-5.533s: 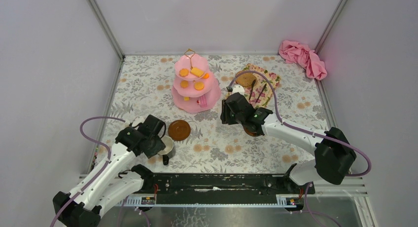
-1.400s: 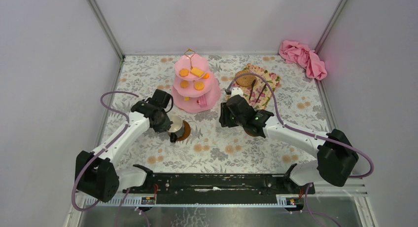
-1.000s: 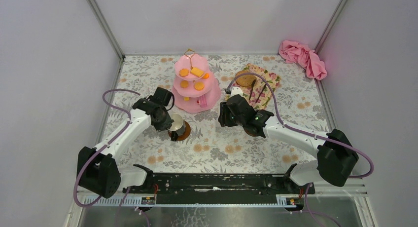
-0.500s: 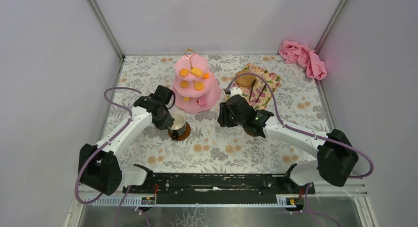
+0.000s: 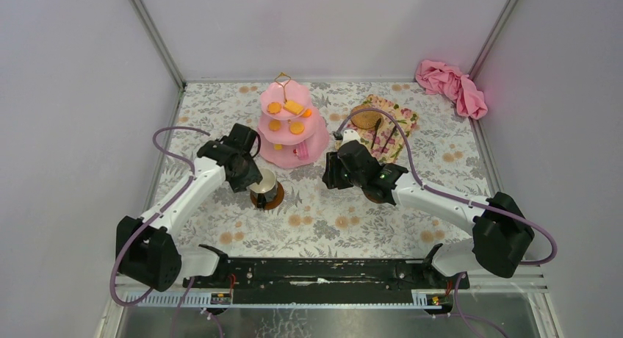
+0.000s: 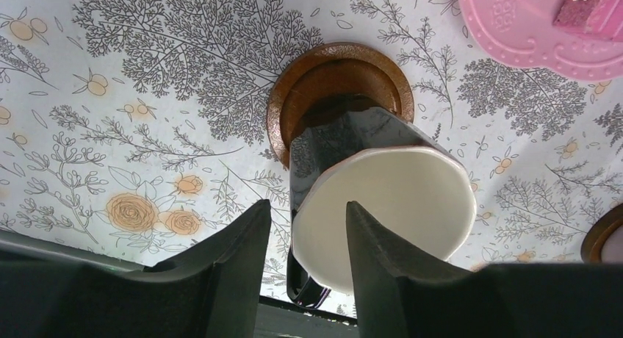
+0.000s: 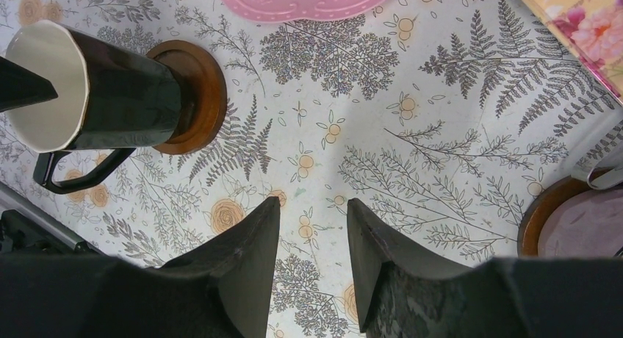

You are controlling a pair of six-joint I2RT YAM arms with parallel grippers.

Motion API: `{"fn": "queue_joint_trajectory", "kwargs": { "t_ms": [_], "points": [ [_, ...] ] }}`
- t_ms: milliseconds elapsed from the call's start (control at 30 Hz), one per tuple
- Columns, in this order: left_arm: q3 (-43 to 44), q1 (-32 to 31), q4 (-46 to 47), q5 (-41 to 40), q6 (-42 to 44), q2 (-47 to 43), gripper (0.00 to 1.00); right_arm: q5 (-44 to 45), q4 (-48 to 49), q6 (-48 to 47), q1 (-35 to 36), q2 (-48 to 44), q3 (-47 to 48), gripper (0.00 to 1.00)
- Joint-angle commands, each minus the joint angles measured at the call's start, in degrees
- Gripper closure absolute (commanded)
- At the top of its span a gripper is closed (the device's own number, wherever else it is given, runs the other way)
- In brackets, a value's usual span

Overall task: Serve the afternoon tea
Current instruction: Place the cup on the coaster, then reset both arms

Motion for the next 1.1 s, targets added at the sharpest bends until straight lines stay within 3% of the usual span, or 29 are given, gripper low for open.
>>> {"fn": "queue_joint_trajectory", "kwargs": {
  "t_ms": [0, 233, 700, 733, 767, 800, 900, 1000, 1067],
  "points": [
    [2.69, 0.32, -1.62, -0.28, -0.04, -3.15, 0.49, -0.29, 2.38, -0.18, 0.54, 0.5, 0.57, 0.54],
    [2.8, 0.32, -0.48, -2.45, -1.87, -11.37, 0.37, 1.34, -0.37, -0.71, 0.55, 2.52, 3.62, 0.53],
    [9.33, 0.25, 5.83, -12.99, 0.28, -20.03, 0.27, 8.58, -3.7, -2.43, 0.48, 2.42, 8.89, 0.52],
    [9.39, 0.33, 6.96, -13.44, 0.37, -20.01, 0.25, 9.52, -4.54, -2.87, 0.5, 2.3, 9.59, 0.52],
    [9.41, 0.27, 8.19, -13.58, 0.62, -19.87, 0.09, 10.76, -5.37, -3.3, 0.49, 2.26, 10.41, 0.52],
    [9.29, 0.35, 10.04, -13.61, 0.82, -19.65, 0.01, 11.82, -6.08, -3.75, 0.42, 2.01, 11.09, 0.52],
    [9.66, 0.25, 14.9, -14.27, 1.59, -18.32, 0.0, 15.6, -7.05, -5.46, -0.2, 0.69, 11.84, 0.4],
    [10.06, 0.19, 20.75, -14.92, 3.1, -16.4, 0.0, 16.97, -8.33, -6.07, -3.46, -0.91, 12.09, 0.38],
    [9.59, 0.22, 24.29, -16.05, 4.94, -14.78, 0.0, 17.15, -8.02, -6.19, -6.56, -2.54, 11.46, 0.28]
  ]
}}
